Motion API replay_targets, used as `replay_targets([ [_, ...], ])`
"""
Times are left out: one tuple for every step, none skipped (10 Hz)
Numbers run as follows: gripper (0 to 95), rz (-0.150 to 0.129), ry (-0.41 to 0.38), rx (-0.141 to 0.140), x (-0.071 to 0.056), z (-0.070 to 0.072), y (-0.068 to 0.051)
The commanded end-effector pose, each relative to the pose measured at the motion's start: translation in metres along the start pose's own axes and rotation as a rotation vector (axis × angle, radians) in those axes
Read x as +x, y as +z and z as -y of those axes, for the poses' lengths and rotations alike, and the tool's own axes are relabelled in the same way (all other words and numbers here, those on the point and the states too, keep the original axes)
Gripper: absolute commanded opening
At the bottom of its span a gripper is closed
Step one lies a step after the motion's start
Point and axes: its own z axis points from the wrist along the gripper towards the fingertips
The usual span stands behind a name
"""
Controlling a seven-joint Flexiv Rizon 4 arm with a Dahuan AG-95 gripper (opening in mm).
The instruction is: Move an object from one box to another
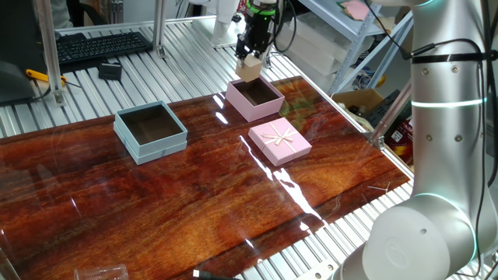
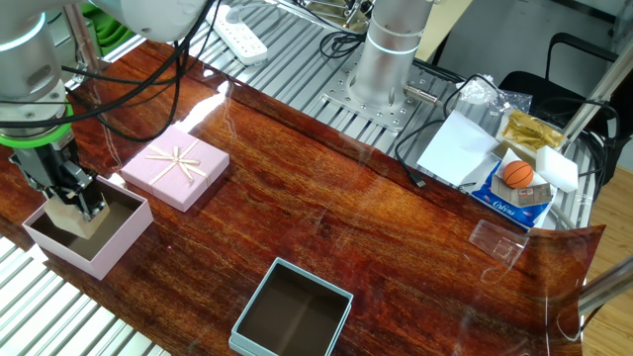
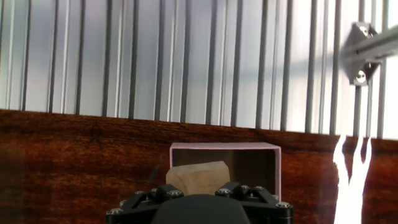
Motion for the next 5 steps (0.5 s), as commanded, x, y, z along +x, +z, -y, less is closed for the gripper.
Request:
replay_targets([
  [0.0, 0.013, -0.058, 0.005, -0.0001, 0.0000, 0.0000],
  [0.0, 0.018, -0.081, 0.006, -0.0001, 0.0000, 0.0000],
  [0.0, 0.023, -0.104, 0.002, -0.0001, 0.0000, 0.0000],
  [0.0, 0.026, -0.118, -0.005, -0.0001, 0.0000, 0.0000],
  [0.0, 0.028, -0.124, -0.008, -0.0001, 0.0000, 0.0000],
])
